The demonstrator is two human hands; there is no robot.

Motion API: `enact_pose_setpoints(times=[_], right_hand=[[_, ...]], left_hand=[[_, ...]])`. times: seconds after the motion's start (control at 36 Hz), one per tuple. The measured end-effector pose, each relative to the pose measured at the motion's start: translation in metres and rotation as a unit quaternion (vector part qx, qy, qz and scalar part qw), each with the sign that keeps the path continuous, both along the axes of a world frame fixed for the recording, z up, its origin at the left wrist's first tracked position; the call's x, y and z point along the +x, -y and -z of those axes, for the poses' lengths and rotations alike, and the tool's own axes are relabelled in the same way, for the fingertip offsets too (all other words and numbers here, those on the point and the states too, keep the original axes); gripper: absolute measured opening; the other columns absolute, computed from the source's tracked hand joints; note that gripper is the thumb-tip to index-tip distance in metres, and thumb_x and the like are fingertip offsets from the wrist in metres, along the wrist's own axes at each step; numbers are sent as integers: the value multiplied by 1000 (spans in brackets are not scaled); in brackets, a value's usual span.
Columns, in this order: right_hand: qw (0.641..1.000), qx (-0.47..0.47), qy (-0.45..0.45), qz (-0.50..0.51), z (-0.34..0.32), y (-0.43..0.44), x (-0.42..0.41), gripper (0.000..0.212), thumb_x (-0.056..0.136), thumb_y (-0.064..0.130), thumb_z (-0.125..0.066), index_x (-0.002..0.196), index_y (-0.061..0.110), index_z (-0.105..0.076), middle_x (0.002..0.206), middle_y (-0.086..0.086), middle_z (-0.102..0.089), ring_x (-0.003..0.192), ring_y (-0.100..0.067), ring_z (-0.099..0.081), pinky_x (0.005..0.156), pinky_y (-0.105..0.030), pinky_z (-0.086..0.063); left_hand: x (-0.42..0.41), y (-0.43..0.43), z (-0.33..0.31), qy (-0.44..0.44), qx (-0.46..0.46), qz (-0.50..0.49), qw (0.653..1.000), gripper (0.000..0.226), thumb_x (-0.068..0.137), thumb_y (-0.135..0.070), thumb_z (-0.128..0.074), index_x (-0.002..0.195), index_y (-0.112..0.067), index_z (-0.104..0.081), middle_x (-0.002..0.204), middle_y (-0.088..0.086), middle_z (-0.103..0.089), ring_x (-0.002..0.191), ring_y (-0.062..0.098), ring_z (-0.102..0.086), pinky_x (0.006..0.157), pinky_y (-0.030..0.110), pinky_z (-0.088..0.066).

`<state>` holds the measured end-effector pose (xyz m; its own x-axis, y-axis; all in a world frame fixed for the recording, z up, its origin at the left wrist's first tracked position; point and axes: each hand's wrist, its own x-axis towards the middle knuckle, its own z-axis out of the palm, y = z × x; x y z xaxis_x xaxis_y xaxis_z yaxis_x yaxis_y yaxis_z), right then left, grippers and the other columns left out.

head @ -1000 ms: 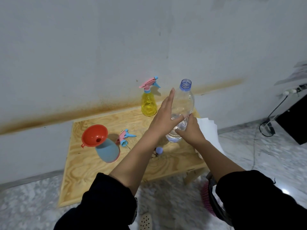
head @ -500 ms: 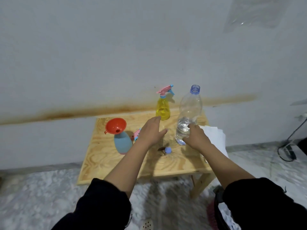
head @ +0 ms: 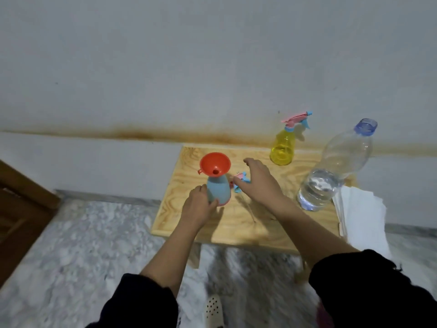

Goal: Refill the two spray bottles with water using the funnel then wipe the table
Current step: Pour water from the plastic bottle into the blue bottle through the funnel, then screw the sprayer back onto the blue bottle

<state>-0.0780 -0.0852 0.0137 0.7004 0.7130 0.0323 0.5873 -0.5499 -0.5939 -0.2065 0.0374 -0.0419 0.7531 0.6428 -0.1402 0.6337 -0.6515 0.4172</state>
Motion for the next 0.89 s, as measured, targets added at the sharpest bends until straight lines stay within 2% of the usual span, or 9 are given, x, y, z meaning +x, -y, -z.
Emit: enact_pose_setpoints(times=[0.11,0.22,0.31,0.39,0.47,0.56,0.69,0.81,0.89], right_hand=[[999,9,-4,-39,-2,-38,-5,87,77,55,-65,144,16,-24,145,-3,-33,133,-21,-33,98,-39,-39],[998,-12,-29,-63,2,-67,-2,102,70,55,-73,146,15,-18,146,-5,-28,134,-24,-31,102,-45,-39],[994,-41,-57,-79,7,-83,4,104,70,51,-74,147,15,-14,147,-6,-25,135,-25,-29,105,-44,-37],[992,-43,-73,-89,11,-91,9,101,70,47,-77,146,12,-20,143,-6,-29,131,-24,-34,105,-38,-38],[991,-15,-89,-99,13,-92,12,95,69,41,-79,143,11,-28,137,-5,-33,126,-21,-38,98,-28,-37],[990,17,-102,-94,13,-91,15,92,68,37,-81,142,11,-31,134,-4,-35,121,-17,-39,93,-24,-35],[987,64,-110,-97,9,-86,19,91,66,36,-83,140,13,-35,131,0,-37,111,-8,-37,89,-23,-36],[986,50,-80,-137,11,-79,18,94,64,39,-84,140,16,-34,133,0,-38,111,-6,-37,88,-20,-37],[986,92,-97,-98,8,-75,21,91,64,37,-84,139,16,-37,132,-1,-39,111,-7,-39,88,-19,-36]], left_hand=[[5,-18,10,36,-28,-5,999,59,91,-31,-56,136,-2,-32,135,15,-42,123,29,-41,89,41,-43],[15,-30,23,89,-58,1,994,59,88,-28,-58,137,-5,-35,135,10,-42,124,25,-42,92,40,-44],[23,-35,30,122,-95,-8,988,56,86,-28,-58,135,-9,-39,134,7,-44,121,23,-45,91,40,-46],[29,-37,33,169,-171,-12,971,61,77,-38,-58,131,-13,-45,122,7,-52,109,21,-54,85,40,-50],[32,-36,37,222,-235,-36,946,64,74,-29,-67,131,-8,-45,120,9,-55,108,21,-56,87,37,-51],[33,-34,42,236,-209,-23,949,56,82,-14,-70,129,-1,-44,121,17,-53,111,30,-53,91,43,-47],[31,-34,49,242,-132,11,961,51,83,-12,-69,126,5,-47,115,21,-53,106,32,-53,88,42,-47],[33,-33,52,258,-138,5,956,50,83,-11,-70,126,2,-48,118,17,-51,109,24,-49,87,23,-39],[32,-33,53,252,-150,-9,956,55,83,-28,-68,127,-3,-46,117,11,-49,108,21,-49,85,21,-39]])
